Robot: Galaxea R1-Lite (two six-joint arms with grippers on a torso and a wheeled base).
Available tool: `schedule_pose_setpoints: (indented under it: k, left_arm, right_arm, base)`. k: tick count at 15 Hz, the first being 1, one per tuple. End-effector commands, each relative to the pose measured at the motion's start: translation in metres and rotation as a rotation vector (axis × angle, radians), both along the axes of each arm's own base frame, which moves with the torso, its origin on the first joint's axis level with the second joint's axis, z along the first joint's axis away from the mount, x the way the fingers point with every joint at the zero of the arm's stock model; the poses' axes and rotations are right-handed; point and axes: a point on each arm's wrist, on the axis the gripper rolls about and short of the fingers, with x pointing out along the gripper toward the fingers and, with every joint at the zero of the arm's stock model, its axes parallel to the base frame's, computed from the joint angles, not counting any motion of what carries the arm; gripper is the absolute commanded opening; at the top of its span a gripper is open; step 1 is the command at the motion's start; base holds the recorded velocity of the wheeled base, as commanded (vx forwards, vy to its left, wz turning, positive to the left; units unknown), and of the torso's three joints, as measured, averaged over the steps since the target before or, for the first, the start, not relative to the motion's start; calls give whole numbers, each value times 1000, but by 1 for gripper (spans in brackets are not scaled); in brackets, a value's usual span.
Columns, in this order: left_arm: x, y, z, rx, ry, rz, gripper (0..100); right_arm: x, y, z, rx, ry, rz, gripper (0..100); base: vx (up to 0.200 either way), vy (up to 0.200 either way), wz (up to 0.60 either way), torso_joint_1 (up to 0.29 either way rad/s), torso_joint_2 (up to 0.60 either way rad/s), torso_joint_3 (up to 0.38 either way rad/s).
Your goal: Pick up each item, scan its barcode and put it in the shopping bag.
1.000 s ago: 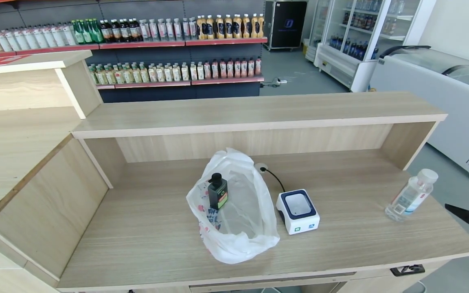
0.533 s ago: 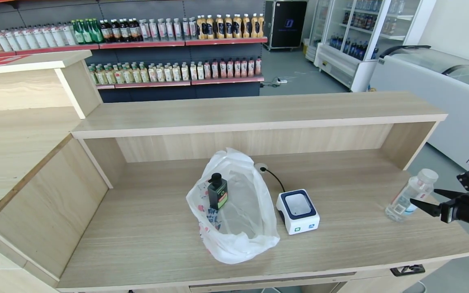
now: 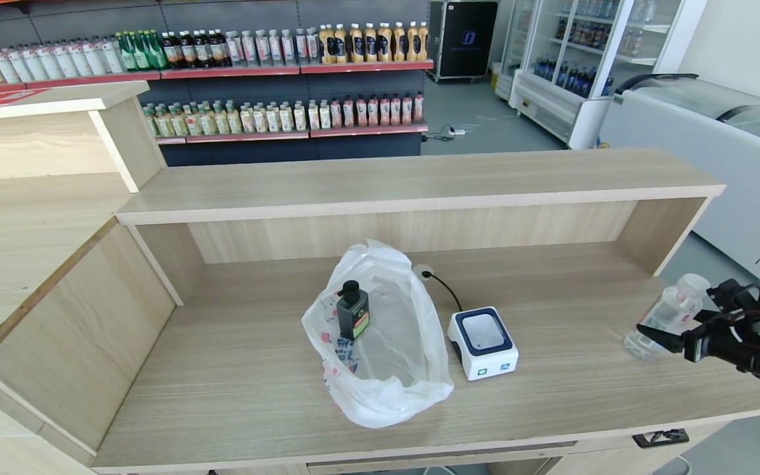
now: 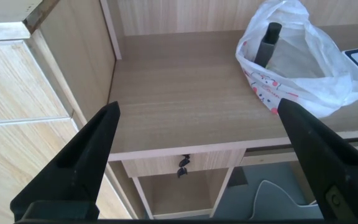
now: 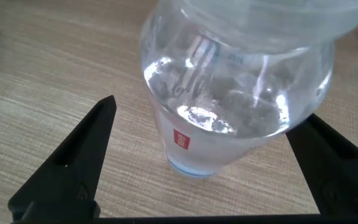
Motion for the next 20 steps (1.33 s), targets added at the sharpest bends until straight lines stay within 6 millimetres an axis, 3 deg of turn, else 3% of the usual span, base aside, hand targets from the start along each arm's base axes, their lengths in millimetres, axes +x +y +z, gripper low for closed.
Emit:
schedule_pose_setpoints:
  k: [1,14,15,20]
  left_arm:
    - [0,0,0,0,2,0,100]
    - [0,0,0,0,2,0,100]
    - [0,0,0,0,0,0,100]
    - [0,0,0,0,0,0,100]
  right_arm:
    - [4,2,-6,0,1,11,100]
    - [25,15,-8,5,-21,58,100]
    - [25,15,-7,4,-22,58,0]
    - [27,13,-5,5,-32,57,0]
  base:
    - [0,0,0,0,0,0]
    - [0,0,0,0,0,0]
    - [0,0,0,0,0,0]
    - [0,0,0,0,0,0]
